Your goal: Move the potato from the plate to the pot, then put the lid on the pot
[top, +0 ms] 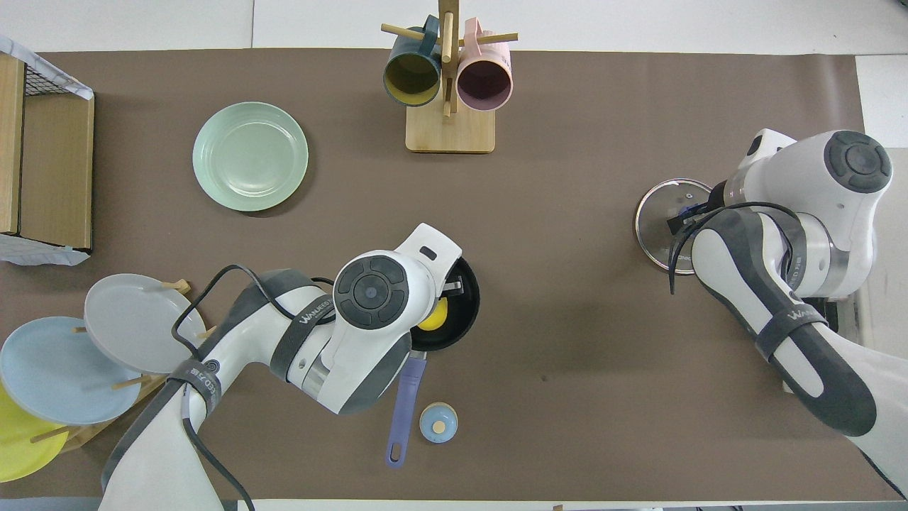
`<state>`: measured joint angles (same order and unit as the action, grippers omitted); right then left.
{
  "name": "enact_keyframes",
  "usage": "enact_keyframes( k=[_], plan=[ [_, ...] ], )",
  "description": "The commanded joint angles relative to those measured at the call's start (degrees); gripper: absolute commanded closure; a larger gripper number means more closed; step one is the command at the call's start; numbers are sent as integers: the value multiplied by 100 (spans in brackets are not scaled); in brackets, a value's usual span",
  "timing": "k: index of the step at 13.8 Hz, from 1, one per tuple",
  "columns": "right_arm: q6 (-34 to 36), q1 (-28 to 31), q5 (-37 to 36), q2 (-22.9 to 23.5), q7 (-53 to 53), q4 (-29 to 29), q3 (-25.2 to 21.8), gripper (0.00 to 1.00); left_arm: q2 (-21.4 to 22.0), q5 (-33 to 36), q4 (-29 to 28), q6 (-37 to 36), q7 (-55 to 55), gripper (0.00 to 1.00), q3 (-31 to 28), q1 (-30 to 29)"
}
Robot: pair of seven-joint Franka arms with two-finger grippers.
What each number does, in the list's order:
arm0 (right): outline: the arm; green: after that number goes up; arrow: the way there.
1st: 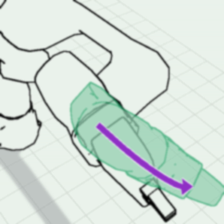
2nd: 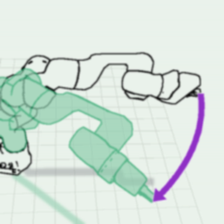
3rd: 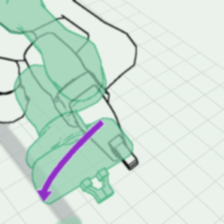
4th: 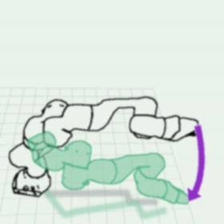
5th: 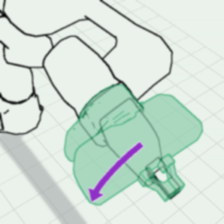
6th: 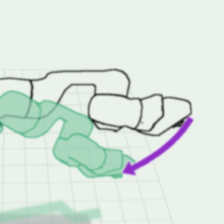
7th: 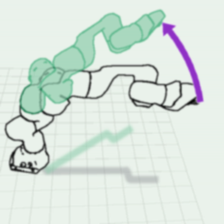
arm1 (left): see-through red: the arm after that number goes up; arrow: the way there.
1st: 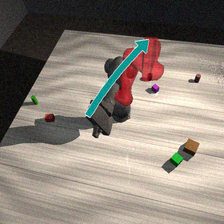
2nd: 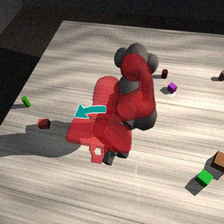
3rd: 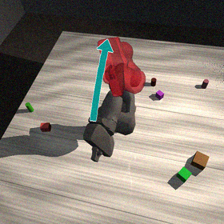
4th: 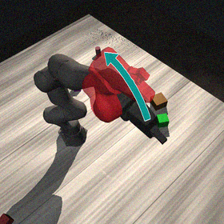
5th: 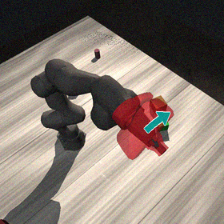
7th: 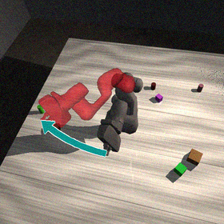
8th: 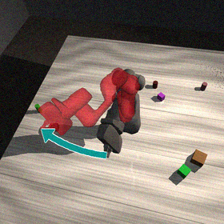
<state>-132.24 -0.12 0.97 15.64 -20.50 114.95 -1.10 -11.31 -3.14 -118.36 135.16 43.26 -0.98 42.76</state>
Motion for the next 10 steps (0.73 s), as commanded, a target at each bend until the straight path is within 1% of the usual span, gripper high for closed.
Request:
enact_keyframes(
  k=[1,4,5,6,7,8,9,10],
  plan=[
    [-48,83,96,-34,-121,81,39,55,59,129,-301,292,-46,100,-121,206],
    [162,74,96,-69,-121,-94,39,67,59,129,-364,292,-46,100,-121,277],
    [494,57,96,-104,-121,-313,48,67,59,129,-364,283,-54,100,-121,277],
    [1037,30,148,-166,-121,-628,57,67,67,138,-372,283,-63,100,-121,277],
    [1573,-14,149,-279,-104,-953,66,70,67,138,-372,266,-72,100,-121,285],
    [2074,-101,149,-359,10,-1304,118,75,67,242,-372,257,-107,23,-121,286],
    [2506,-145,140,-412,106,-1613,118,79,67,295,-364,248,-116,0,-113,294],
    [3006,-155,132,-421,264,-1981,162,85,67,296,-346,248,-107,0,-121,294]
  ],
)
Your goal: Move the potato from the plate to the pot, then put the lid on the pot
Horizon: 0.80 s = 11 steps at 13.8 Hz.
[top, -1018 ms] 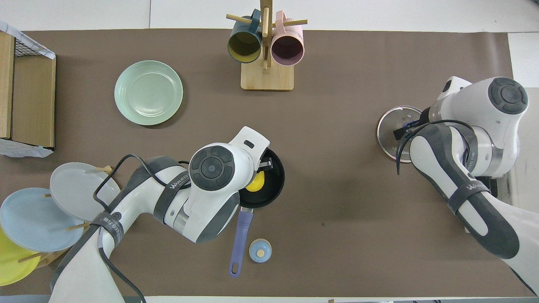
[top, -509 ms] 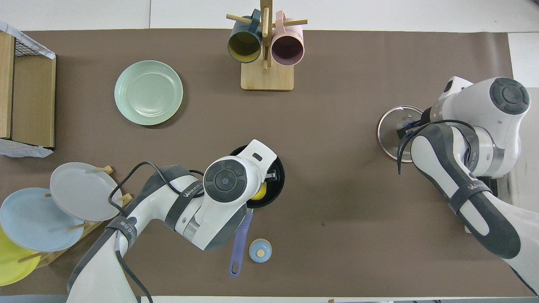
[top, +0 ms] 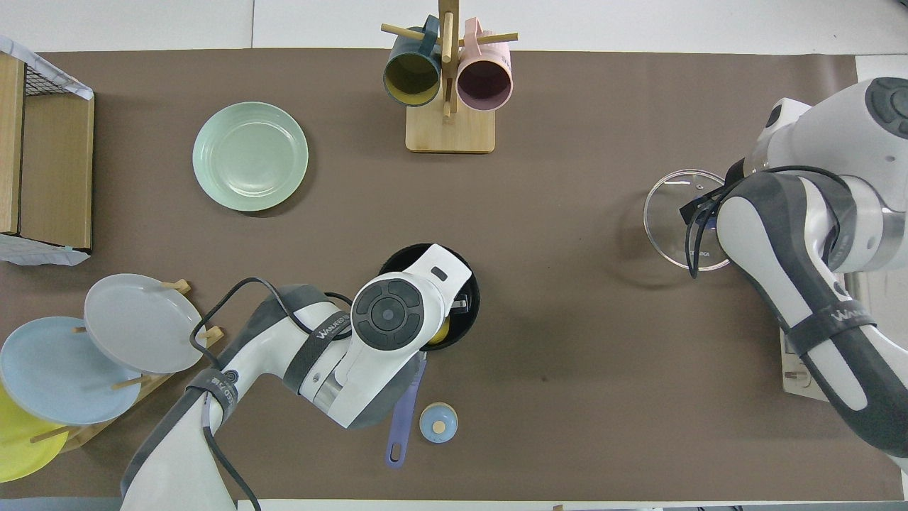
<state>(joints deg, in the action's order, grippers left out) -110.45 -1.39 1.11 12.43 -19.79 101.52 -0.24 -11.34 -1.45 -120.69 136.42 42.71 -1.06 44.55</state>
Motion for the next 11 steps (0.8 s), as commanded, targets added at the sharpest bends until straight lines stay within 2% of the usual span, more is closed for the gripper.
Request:
enact_keyframes(
  k=[1,3,6,9,11],
  plan=[
    [1224,-28,117,-101,369,-938,164,89,97,128,-86,78,-69,0,-114,106],
    [1578,-37,82,-153,563,-1116,366,100,176,128,-51,-10,-131,0,-123,53],
    [1755,-334,56,-277,625,-1099,446,100,465,128,150,-456,-262,0,-149,-217],
    [1694,-580,56,-303,1028,-1055,455,100,1054,93,956,-1973,-867,0,-158,-1033],
    [1528,-800,56,-303,1537,-1046,455,100,1221,57,1642,-3020,-1516,0,-158,-1693]
  ],
)
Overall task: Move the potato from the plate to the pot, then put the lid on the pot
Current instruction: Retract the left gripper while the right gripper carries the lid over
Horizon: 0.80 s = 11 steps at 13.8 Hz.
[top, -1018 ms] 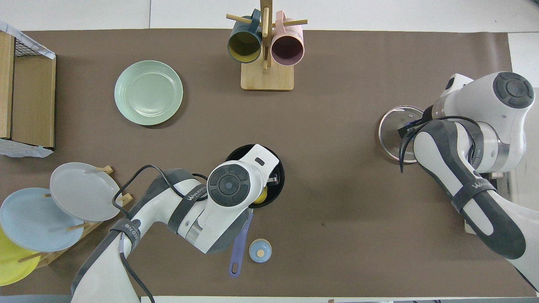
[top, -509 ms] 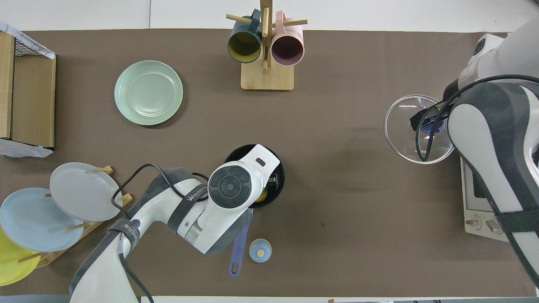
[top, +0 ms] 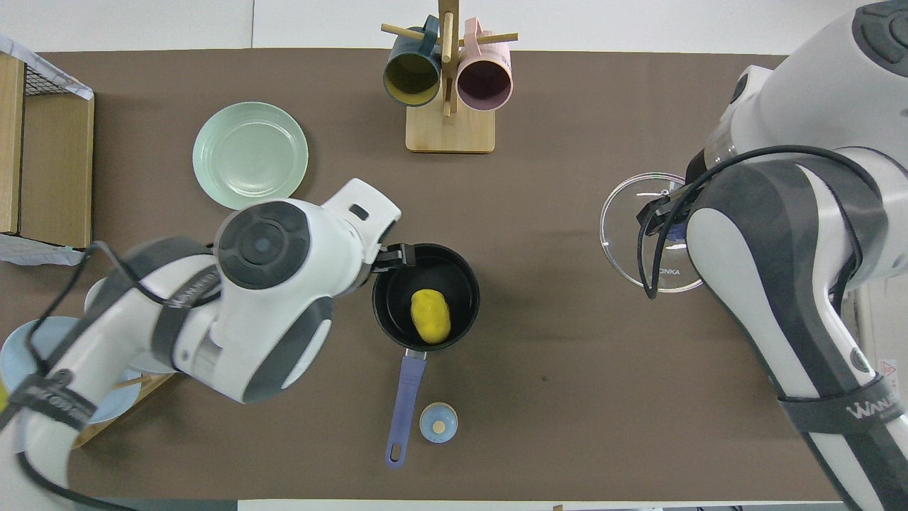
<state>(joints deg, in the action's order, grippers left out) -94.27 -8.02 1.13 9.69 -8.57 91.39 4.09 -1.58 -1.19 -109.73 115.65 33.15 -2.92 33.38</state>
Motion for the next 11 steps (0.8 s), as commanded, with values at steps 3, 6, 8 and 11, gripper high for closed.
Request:
enact_keyframes(
  k=[3,6,8,11],
  plan=[
    [-372,-848,54,-29,1607,-24,22,100,403,31,1154,-1904,-2036,0,2,-1647],
    [-662,-1586,115,41,2971,-59,31,100,517,40,1182,-2063,-3092,0,19,-2414],
    [-960,-1965,115,155,3430,-42,31,100,536,75,1217,-2273,-3280,0,11,-2573],
    [-1584,-2282,124,322,3870,11,31,100,544,102,1366,-2634,-3289,0,2,-2609]
  ],
)
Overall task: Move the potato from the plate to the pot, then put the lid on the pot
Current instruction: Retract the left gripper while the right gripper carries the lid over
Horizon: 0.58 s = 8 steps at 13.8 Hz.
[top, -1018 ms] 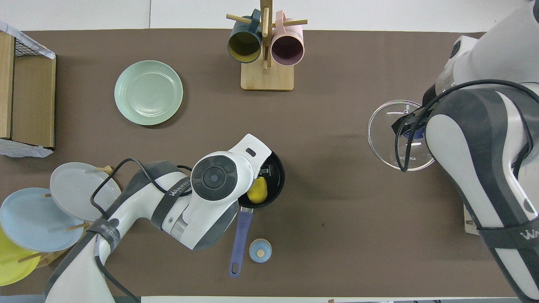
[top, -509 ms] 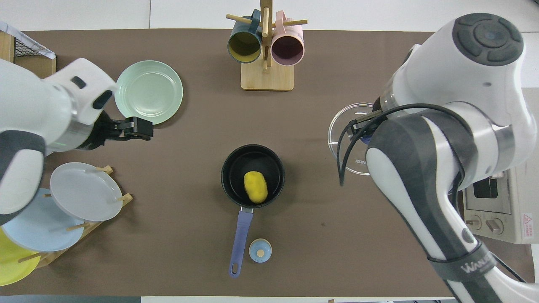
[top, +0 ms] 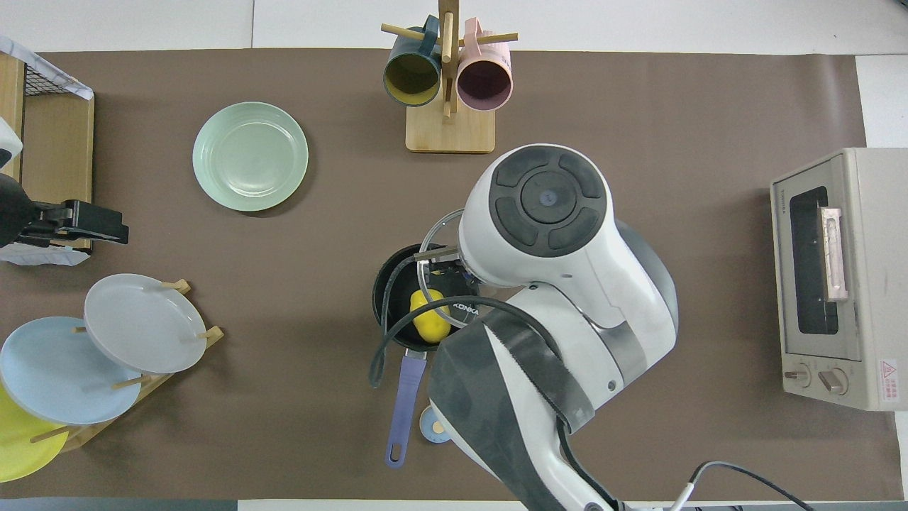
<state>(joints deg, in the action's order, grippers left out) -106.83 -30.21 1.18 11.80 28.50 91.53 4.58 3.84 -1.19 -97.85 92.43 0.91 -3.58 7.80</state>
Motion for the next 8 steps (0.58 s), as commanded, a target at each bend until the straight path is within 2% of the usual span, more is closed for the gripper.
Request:
enact_keyframes(
  k=[1,3,4,5,7,8],
  plan=[
    [-391,-194,119,121,278,66,-18,100,55,101,179,-366,-64,0,86,-102],
    [-627,-283,110,112,366,242,-18,100,38,110,187,-375,-82,0,374,-444],
    [-681,-440,76,173,541,242,-18,100,-32,110,274,-427,-99,0,698,-811],
    [-681,-607,14,252,734,216,-18,100,-111,101,536,-628,-100,0,866,-945],
    [-681,-732,-196,323,780,277,-18,100,-418,110,1204,-1181,-100,0,815,-833],
    [-620,-723,-197,323,780,286,-18,100,-428,110,1303,-1236,-100,0,772,-815]
  ],
)
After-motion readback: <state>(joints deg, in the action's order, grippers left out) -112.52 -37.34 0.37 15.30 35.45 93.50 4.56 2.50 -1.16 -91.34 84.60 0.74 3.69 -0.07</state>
